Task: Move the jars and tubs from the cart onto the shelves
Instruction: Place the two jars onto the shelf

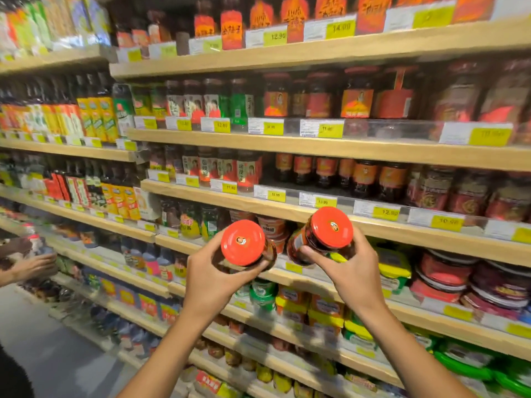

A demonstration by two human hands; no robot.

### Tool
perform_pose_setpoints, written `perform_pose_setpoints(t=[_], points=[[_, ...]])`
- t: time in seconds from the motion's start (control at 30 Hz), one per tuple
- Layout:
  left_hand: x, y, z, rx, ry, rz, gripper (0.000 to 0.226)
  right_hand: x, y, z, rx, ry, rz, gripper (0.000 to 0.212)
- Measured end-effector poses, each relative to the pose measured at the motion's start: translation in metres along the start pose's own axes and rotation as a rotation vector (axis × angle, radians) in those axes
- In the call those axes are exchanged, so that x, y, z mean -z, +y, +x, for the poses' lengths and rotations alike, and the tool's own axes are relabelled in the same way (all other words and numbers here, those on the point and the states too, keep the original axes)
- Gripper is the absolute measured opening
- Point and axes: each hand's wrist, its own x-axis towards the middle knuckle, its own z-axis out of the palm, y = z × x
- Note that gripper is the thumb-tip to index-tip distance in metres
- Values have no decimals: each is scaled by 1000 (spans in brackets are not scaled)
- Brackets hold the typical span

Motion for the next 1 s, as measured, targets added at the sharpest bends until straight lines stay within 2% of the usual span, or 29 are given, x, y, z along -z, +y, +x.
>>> perform_pose_setpoints(t=[0.2, 0.6, 0.8, 1.0], points=[[-15, -20, 54, -66, -2, -45, 63, -20, 13, 60, 64, 85, 13, 74], [-25, -72, 137, -117, -44, -214, 66, -78, 30, 122, 111, 410, -52, 76], [-14, -96, 161, -154, -72, -246, 61, -101, 43, 142, 107, 485, -163, 70], [-7, -107, 171, -166, -129, -330, 61, -112, 55, 159, 2, 479, -351, 71]])
